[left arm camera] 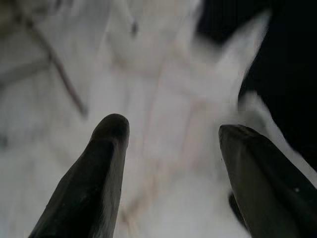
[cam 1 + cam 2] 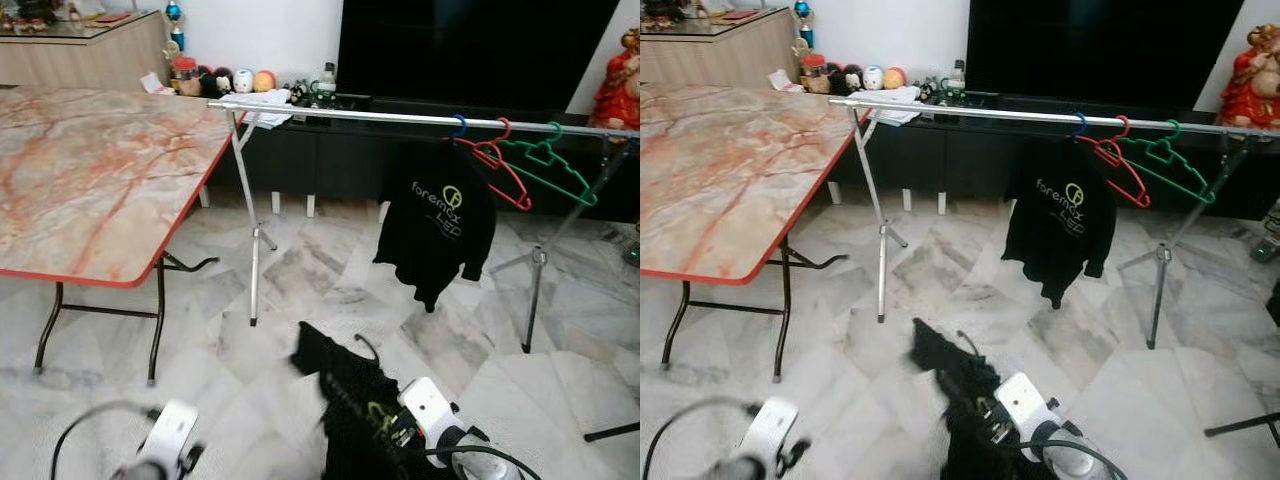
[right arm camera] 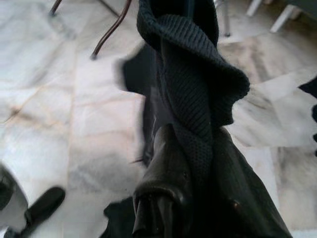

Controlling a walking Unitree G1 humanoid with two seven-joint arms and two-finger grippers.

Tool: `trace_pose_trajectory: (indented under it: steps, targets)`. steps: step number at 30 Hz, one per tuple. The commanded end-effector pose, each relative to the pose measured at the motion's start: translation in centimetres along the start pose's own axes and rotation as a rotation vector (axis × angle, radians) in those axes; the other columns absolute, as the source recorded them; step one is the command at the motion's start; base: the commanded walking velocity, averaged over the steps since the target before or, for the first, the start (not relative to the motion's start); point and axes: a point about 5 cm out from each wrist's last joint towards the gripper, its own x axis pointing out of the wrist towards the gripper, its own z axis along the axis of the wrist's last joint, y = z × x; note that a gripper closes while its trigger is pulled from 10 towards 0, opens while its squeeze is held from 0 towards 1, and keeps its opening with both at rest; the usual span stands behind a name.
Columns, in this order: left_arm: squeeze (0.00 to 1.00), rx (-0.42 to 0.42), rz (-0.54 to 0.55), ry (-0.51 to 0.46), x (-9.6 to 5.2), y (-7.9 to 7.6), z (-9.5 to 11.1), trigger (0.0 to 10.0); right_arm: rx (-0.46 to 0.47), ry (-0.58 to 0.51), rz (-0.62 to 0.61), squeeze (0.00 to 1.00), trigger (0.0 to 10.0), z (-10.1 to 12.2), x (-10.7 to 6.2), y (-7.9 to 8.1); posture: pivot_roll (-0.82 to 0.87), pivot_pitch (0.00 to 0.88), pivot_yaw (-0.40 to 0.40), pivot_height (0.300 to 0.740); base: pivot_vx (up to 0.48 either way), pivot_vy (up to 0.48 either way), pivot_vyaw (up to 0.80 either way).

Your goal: Hang hanger

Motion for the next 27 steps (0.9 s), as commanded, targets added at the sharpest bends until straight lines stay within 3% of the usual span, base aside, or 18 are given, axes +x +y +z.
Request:
trace_pose_trajectory:
  steps: [1, 3, 5, 8, 14, 21, 27]
  targets:
    - [0.0, 0.043, -0.022, -0.073, 0.1, 1.0, 1.4, 10.0, -0.057, -0.053, 0.078, 0.0, 10.0, 1.2, -0.2, -0.7, 0.03, 0.053, 0.026, 0.74, 0.0, 0.0, 0.0]
    - [0.0, 0.059, -0.083, -0.168, 0.4, 0.9, 3.4, 10.0, -0.074, -0.108, 0.195, 0.0, 10.0, 2.3, -0.5, -0.8, 0.03, 0.055, 0.025, 0.74, 0.0, 0.0, 0.0]
    - [0.0, 0.08, -0.125, -0.186, 0.5, 0.4, 3.8, 10.0, -0.078, -0.121, 0.226, 0.0, 10.0, 2.6, -0.5, -0.8, 0.04, 0.053, 0.021, 0.74, 0.0, 0.0, 0.0]
    - [0.0, 0.199, -0.284, -0.214, 0.6, -1.1, 4.9, 10.0, -0.129, -0.154, 0.318, 0.0, 10.0, 3.7, -1.1, -1.5, 0.04, 0.053, 0.021, 0.74, 0.0, 0.0, 0.0]
    - [0.0, 0.256, -0.314, -0.221, 0.9, -0.7, 6.1, 10.0, -0.147, -0.189, 0.504, 0.0, 10.0, 4.8, -2.6, -1.9, 0.03, 0.054, 0.019, 0.74, 0.0, 0.0, 0.0]
    - [0.0, 0.244, -0.292, -0.226, 1.0, -0.4, 6.5, 10.0, -0.17, -0.18, 0.517, 0.0, 10.0, 4.8, -3.6, -2.6, 0.02, 0.048, 0.018, 0.74, 0.0, 0.0, 0.0]
    - [0.0, 0.252, -0.317, -0.187, 0.9, -0.6, 5.6, 10.0, -0.151, -0.181, 0.519, 0.0, 10.0, 4.6, -4.8, -2.9, 0.02, 0.041, 0.015, 0.74, 0.0, 0.0, 0.0]
